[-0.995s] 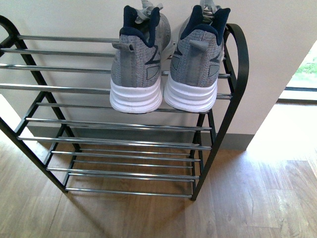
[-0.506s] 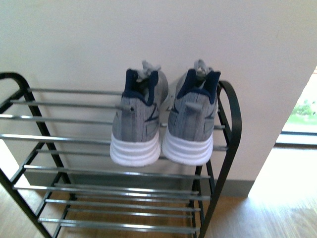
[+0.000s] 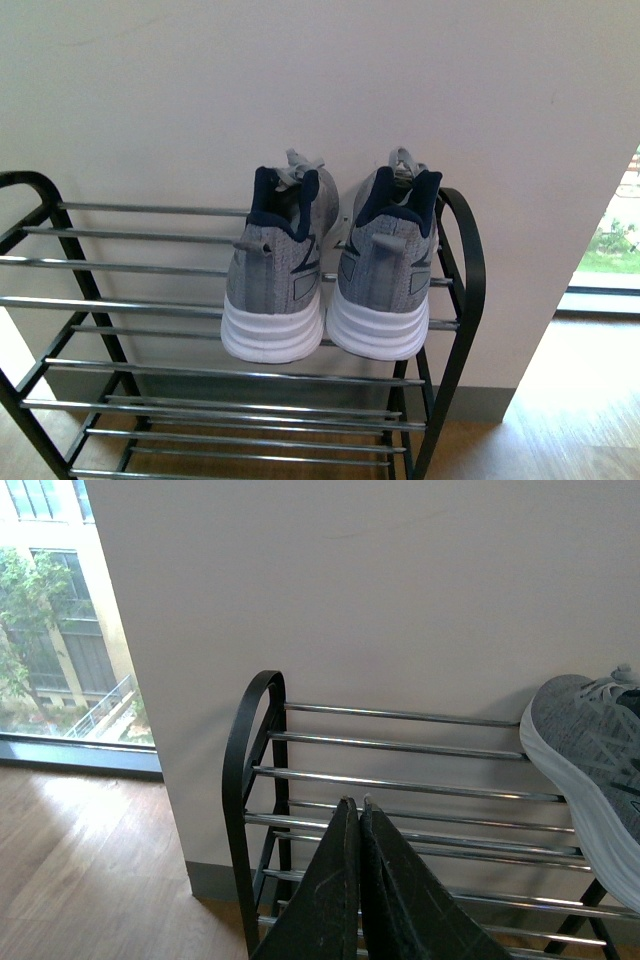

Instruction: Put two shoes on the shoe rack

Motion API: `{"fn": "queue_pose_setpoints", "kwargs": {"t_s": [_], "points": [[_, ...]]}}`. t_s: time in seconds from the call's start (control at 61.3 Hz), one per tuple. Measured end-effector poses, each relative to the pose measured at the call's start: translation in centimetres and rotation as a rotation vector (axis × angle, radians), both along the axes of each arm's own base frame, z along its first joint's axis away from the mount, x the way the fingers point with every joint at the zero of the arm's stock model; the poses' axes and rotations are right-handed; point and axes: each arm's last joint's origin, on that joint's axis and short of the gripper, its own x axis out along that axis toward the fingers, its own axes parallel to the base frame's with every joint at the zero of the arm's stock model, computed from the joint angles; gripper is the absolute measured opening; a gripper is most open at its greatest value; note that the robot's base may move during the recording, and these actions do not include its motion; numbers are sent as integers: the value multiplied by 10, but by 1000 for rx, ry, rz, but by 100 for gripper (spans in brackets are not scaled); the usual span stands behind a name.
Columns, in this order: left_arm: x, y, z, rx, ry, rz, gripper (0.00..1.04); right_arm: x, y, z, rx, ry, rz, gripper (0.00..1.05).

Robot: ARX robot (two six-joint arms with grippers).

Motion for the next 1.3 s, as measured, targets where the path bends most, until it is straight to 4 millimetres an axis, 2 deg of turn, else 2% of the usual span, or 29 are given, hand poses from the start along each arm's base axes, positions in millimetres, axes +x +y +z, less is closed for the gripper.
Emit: {"fn": "queue_pose_setpoints", "kwargs": {"t_s": [0.245,0.995,1.142,1.305], "points": [[-10,0,-10,0,-9,0,1,0,0,0,0,0,0,95],[-29,0,-9,0,-18,0,1,0,0,0,0,0,0,95],[-39,0,-12,0,-3,0,1,0,0,0,0,0,0,95],[-39,0,-13,0,-1,2,1,0,0,0,0,0,0,95]]}}
